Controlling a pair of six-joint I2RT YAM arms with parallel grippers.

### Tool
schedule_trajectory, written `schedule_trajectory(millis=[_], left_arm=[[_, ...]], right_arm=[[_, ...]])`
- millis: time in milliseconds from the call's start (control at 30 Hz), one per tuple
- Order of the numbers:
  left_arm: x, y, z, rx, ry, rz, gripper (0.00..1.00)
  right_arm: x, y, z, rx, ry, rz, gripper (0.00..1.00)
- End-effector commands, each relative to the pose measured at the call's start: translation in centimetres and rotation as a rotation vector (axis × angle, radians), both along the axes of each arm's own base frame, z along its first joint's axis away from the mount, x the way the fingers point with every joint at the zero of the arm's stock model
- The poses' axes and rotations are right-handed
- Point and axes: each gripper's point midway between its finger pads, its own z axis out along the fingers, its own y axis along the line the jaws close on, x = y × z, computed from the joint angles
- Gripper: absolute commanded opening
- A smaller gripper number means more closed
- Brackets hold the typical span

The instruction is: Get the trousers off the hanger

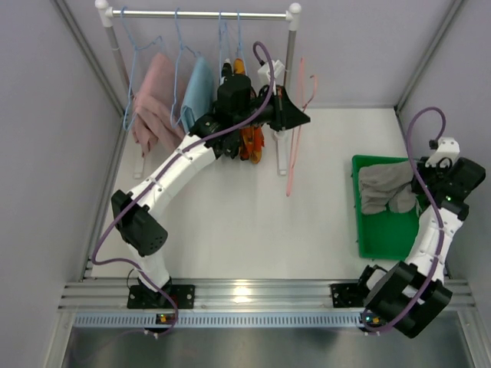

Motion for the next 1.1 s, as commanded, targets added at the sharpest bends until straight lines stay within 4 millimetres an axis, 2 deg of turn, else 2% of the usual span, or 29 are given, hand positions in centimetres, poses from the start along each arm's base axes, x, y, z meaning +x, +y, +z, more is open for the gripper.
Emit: schedule_trajectory(millis=[0, 33, 100, 133, 200, 233, 300, 333, 400, 433, 500, 533, 600, 633, 700, 733, 800, 833, 867, 900, 933, 967, 1000, 1033, 1067], left_arm=[[-1.0, 1.1, 2.6, -0.037, -0.086, -0.008, 0.00], [-1.0, 1.1, 2.7, -0.039, -0.088, -0.008, 0.00], [-1.1, 1.2, 2.6, -0.038, -0.084, -0.005, 0.00], [-1.2, 1.3, 2.5, -0.037, -0.083, -0.005, 0.00], [-1.3, 1.4, 2.5, -0.033, -0.083, -0.005, 0.00], [-1.4, 1.4, 2.6, -0.034, -0.082, -0.007, 0.00], [-1.6, 1.5, 2.4, -0.028, -0.074, -0.012, 0.00], [-1.7, 1.4, 2.4, -0.028, -0.072, -0.013, 0.00], [-1.8, 1.5, 2.3, -0.029, -0.064, -0.017, 0.00], [-1.9, 1.5, 2.2, -0.029, -0.060, -0.020, 0.00], [-1.9, 1.4, 1.9, -0.033, -0.046, -0.022, 0.00], [-1.9, 1.4, 1.8, -0.035, -0.039, -0.023, 0.00], [-1.9, 1.3, 1.6, -0.043, -0.022, -0.024, 0.00], [-1.8, 1.2, 1.5, -0.045, -0.017, -0.024, 0.00], [-1.7, 0.9, 1.6, -0.055, -0.004, -0.020, 0.00], [-1.5, 0.9, 1.8, -0.064, -0.005, -0.014, 0.00], [-1.0, 0.6, 2.2, -0.077, 0.000, 0.009, 0.00], [-0.9, 0.6, 2.3, -0.082, 0.003, 0.018, 0.00], [-0.7, 0.4, 2.6, -0.090, 0.000, 0.030, 0.00], [-0.5, 0.2, 2.9, -0.098, -0.002, 0.036, 0.00], [-0.5, 0.1, 2.9, -0.099, -0.002, 0.042, 0.00], [-0.5, -0.1, 3.0, -0.103, -0.004, 0.045, 0.00], [-0.4, -0.2, 2.9, -0.106, 0.001, 0.049, 0.00], [-0.4, -0.3, 2.9, -0.112, 0.013, 0.049, 0.00], [-0.5, -0.4, 3.1, -0.121, 0.017, 0.047, 0.00]], right_arm=[[-3.8, 2.9, -2.4, -0.029, 0.089, 0.148, 0.00], [-4.7, 3.4, -3.8, -0.019, 0.121, 0.157, 0.00], [-6.3, 3.9, -4.8, -0.036, 0.158, 0.165, 0.07], [-7.1, 4.3, -5.7, -0.031, 0.187, 0.171, 0.17], [-8.1, 4.7, -6.0, -0.058, 0.214, 0.192, 0.30], [-9.0, 5.2, -6.2, -0.047, 0.245, 0.201, 0.47], [-9.7, 5.1, -5.2, -0.088, 0.245, 0.201, 0.65], [-10.1, 5.2, -4.1, -0.097, 0.243, 0.203, 0.79], [-10.3, 5.3, -2.3, -0.130, 0.224, 0.225, 0.97], [-10.0, 5.5, 0.1, -0.157, 0.181, 0.240, 0.99], [-10.1, 6.3, 1.6, -0.131, 0.179, 0.272, 0.99], [-9.5, 6.8, 4.5, -0.145, 0.123, 0.300, 0.99], [-9.4, 8.3, 5.8, -0.045, 0.122, 0.350, 1.00], [-8.9, 9.6, 8.6, -0.019, 0.050, 0.407, 1.00], [-8.8, 11.7, 10.8, 0.105, 0.012, 0.467, 0.98], [-8.8, 13.8, 12.2, 0.189, -0.051, 0.553, 0.95], [-8.5, 16.5, 13.8, 0.311, -0.093, 0.651, 0.90], [-8.5, 18.2, 14.8, 0.477, -0.079, 0.641, 0.86], [-8.6, 19.5, 15.7, 0.501, -0.108, 0.641, 0.84], [-6.4, 20.4, 16.1, 0.430, -0.188, 0.681, 0.83], [-6.6, 21.8, 17.0, 0.505, -0.205, 0.670, 0.81], [-7.2, 23.0, 17.9, 0.492, -0.260, 0.696, 0.79], [-6.8, 24.9, 17.4, 0.515, -0.263, 0.724, 0.79], [-6.7, 26.0, 18.4, 0.539, -0.292, 0.752, 0.75], [-6.8, 28.2, 18.1, 0.576, -0.254, 0.818, 0.74]])
